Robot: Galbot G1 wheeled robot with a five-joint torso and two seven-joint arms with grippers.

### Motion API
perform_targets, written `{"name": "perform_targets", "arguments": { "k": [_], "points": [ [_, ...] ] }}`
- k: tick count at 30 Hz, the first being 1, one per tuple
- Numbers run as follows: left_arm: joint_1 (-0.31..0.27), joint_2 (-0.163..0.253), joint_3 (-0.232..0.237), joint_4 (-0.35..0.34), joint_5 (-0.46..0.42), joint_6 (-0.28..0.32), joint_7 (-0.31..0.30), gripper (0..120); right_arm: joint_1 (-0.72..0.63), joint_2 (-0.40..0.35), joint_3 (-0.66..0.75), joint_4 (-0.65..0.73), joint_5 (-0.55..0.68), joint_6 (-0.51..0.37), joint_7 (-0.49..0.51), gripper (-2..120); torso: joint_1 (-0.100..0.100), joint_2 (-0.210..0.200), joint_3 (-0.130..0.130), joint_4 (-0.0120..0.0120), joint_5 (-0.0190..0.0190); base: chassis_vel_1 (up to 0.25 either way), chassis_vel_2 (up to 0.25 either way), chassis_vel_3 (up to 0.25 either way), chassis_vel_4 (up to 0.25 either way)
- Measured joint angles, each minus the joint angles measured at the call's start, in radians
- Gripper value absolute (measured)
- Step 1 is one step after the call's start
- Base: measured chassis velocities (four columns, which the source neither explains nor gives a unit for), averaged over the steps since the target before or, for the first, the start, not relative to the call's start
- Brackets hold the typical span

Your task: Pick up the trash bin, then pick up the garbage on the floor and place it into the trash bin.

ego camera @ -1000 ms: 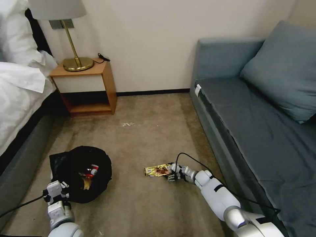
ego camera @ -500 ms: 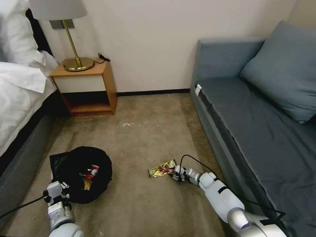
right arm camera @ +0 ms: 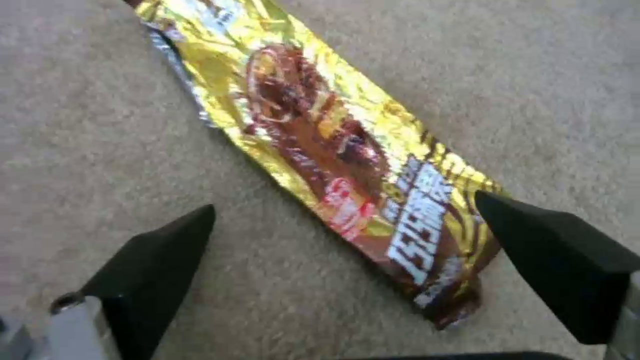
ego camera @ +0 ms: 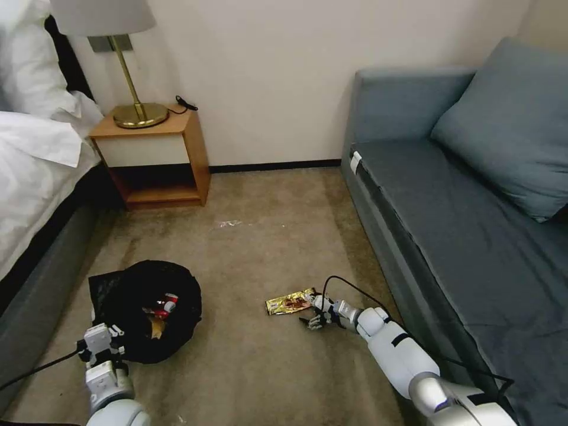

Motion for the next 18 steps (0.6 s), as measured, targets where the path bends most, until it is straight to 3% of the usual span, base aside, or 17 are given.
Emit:
{"name": "perform_targets", "arguments": {
  "k": [18],
  "points": [
    [-0.029, 0.003, 0.009, 0.021, -0.015, 0.005, 0.0, 3, 0.031, 0.02, 0.01, -0.055, -0.028, 0.01, 0.092, 100, 0.0, 0.0, 0.0, -0.0001, 0.0, 0.0, 0.0, 0.0, 0.0]
  ]
}}
